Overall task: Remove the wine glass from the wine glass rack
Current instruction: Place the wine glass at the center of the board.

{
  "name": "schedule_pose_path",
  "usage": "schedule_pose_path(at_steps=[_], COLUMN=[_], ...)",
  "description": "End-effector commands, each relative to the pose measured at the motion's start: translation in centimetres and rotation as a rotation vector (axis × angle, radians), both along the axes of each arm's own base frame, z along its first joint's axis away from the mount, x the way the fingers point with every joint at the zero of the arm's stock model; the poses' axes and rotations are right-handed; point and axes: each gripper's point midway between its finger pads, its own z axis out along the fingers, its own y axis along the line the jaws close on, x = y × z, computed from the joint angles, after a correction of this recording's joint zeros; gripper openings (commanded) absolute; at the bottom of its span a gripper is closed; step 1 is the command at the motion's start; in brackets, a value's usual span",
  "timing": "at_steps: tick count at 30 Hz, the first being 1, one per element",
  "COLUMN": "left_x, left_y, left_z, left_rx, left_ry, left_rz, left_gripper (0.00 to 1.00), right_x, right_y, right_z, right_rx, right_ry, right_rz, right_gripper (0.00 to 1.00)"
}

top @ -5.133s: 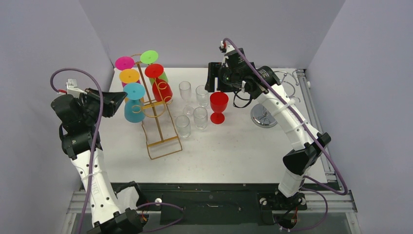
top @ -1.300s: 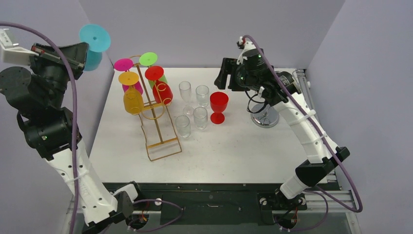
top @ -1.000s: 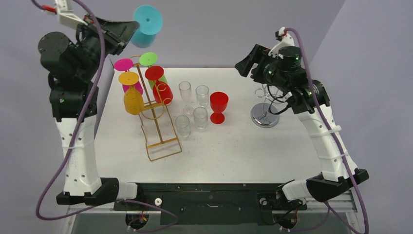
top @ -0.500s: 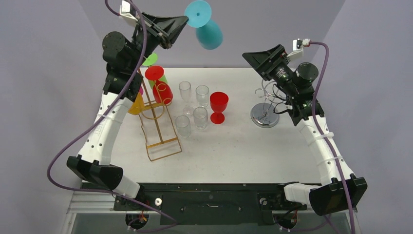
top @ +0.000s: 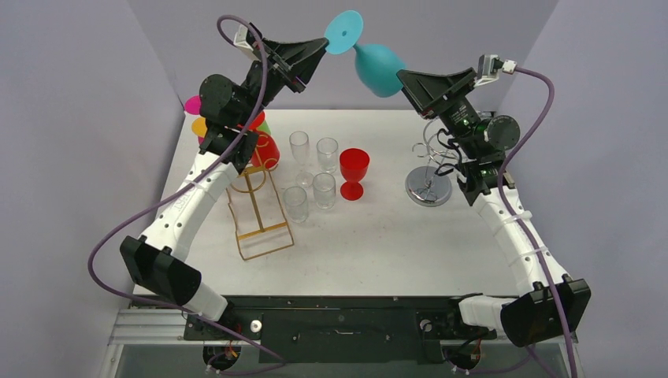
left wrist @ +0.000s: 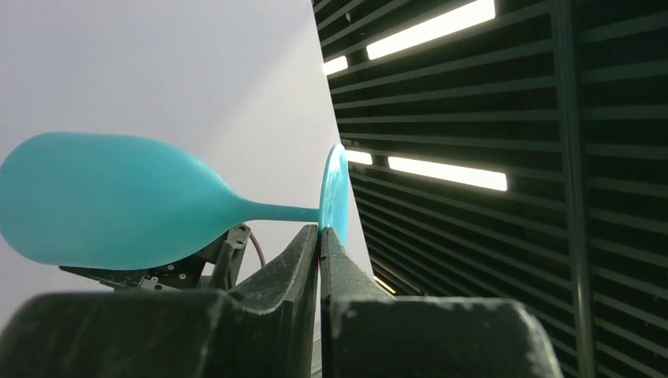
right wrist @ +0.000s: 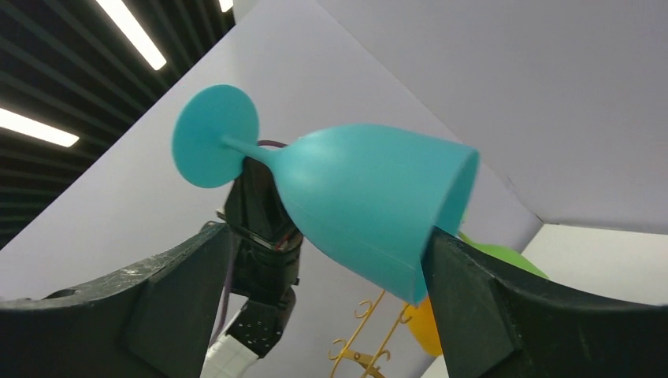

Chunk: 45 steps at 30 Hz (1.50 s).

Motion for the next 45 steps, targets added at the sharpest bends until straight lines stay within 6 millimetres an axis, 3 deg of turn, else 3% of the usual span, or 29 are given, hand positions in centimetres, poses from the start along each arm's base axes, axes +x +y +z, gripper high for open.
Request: schedule_pose_path(at_steps=[1,2,10,12,15,20,24,25,26,27,28,29,30,31,32,35,39,40,42,45], left_x=[-2.4,-2.5,-3.0,-3.2,-3.7,-4.1,-4.5,-4.8,-4.9,-5.1,-5.0,-5.1,-5.5,-5.3,-5.5,-5.7,-6.1,-6.2,-6.3,-6.5], left_y=[0.6,0.6,0.6,0.5,0.3,0.2,0.3,0.5,0.5,0.9,1.1,1.6,2.3,2.4,2.9,3.5,4.9,5.6,7.1,9.4], left_z=[1.8,1.7,1.0,0.8,0.8,-0.3,-1.8,-2.1,-2.5,-3.1,-3.6,-4.2,-4.2,-5.3,-5.4,-7.0,-9.0,-8.6,-10.2,-10.9], left_rx=[-0.091,-0.097,-0.119,-0.116,-0.098,-0.036,0.099,0.125,0.162,0.192,0.224,0.251,0.276,0.312,0.346,0.462,0.651,0.695,0.814,0.932], left_ry=[-0.059,-0.059,-0.046,-0.046,-0.06,-0.061,-0.098,-0.091,-0.113,-0.101,-0.117,-0.102,-0.13,-0.105,-0.137,-0.142,-0.16,-0.199,-0.173,-0.173], left_rz=[-0.054,-0.061,-0.105,-0.111,-0.123,-0.093,0.003,0.017,0.047,0.066,0.098,0.116,0.156,0.168,0.207,0.256,0.335,0.393,0.452,0.559], left_gripper=[0.0,0.0,0.0,0.0,0.0,0.13,0.46,0.59,0.64,0.73,0.8,0.82,0.87,0.89,0.94,0.97,0.96,0.96,0.96,0.96], right_x=[-2.7,-3.7,-6.6,-7.0,-7.1,-7.7,-8.0,-7.2,-6.6,-7.0,-5.9,-6.1,-5.1,-5.1,-4.6,-4.1,-3.3,-3.9,-3.9,-3.8], right_y=[0.6,0.6,0.6,0.5,0.6,0.3,-0.3,-0.3,-0.4,-1.0,-0.8,-1.5,-1.5,-2.1,-2.1,-2.7,-3.0,-2.6,-2.4,-2.1], right_z=[3.1,4.0,5.0,5.1,5.0,4.9,4.9,4.4,3.6,4.3,2.5,3.4,1.1,1.8,0.1,-1.3,-5.6,-6.1,-7.8,-10.3], right_rx=[0.094,0.112,0.246,0.253,0.243,0.205,0.157,0.14,0.089,0.048,-0.002,-0.049,-0.108,-0.146,-0.19,-0.29,-0.486,-0.528,-0.631,-0.761], right_ry=[-0.15,-0.205,-0.277,-0.278,-0.261,-0.254,-0.231,-0.177,-0.127,-0.168,-0.069,-0.103,0.009,-0.012,0.064,0.125,0.274,0.298,0.344,0.399], right_rz=[0.113,0.139,0.346,0.359,0.351,0.291,0.209,0.176,0.121,0.048,0.016,-0.061,-0.089,-0.144,-0.156,-0.211,-0.28,-0.273,-0.293,-0.313], right_gripper=[0.84,0.82,0.64,0.55,0.28,0.01,0.0,0.0,0.0,0.0,0.0,0.0,0.0,0.0,0.0,0.0,0.0,0.0,0.0,0.0])
